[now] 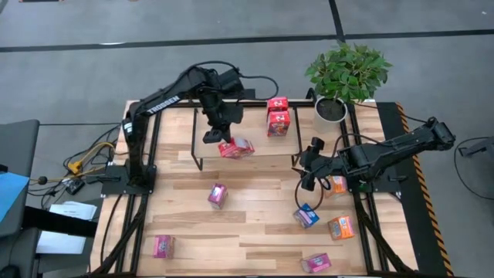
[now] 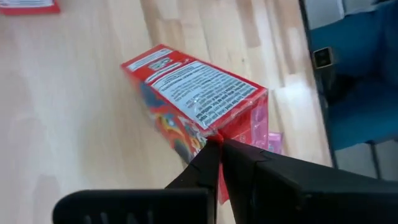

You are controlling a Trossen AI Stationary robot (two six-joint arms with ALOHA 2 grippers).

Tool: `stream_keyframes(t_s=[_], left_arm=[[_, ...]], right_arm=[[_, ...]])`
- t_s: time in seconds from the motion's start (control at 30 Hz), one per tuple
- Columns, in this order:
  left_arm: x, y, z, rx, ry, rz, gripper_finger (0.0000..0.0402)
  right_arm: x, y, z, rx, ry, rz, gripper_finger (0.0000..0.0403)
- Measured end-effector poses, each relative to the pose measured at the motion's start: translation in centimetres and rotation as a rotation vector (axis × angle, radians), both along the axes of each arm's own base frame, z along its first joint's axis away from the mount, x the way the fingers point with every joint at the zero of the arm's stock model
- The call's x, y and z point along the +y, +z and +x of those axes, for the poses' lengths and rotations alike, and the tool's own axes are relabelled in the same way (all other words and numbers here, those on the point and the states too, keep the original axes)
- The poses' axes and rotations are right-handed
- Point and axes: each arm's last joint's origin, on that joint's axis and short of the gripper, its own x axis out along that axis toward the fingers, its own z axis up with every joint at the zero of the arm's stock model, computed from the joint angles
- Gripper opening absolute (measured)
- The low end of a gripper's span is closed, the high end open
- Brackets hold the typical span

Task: Stack cereal on shelf
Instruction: Put the red cereal box on the shelf

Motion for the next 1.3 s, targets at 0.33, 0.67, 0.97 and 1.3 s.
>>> stream_keyframes(t_s=[0.33,0.67,0.97,1.3], left_arm=[[-0.7,3.0,-0.8,-0.074,0.009,0.190,0.0000],[-1.0,3.0,-0.6,-0.085,-0.015,0.172,0.0000],[-1.7,3.0,-0.4,-0.110,-0.071,0.149,0.0000],[-1.4,2.5,0.1,-0.097,-0.081,0.152,0.0000]], right_arm=[[-0.1,0.0,0.0,-0.010,-0.021,0.018,0.0265],[-0.1,0.0,0.0,-0.010,-0.022,0.019,0.0265],[-0.1,0.0,0.0,-0.010,-0.022,0.019,0.0265],[-0.1,0.0,0.0,-0.013,-0.022,0.020,0.0265]])
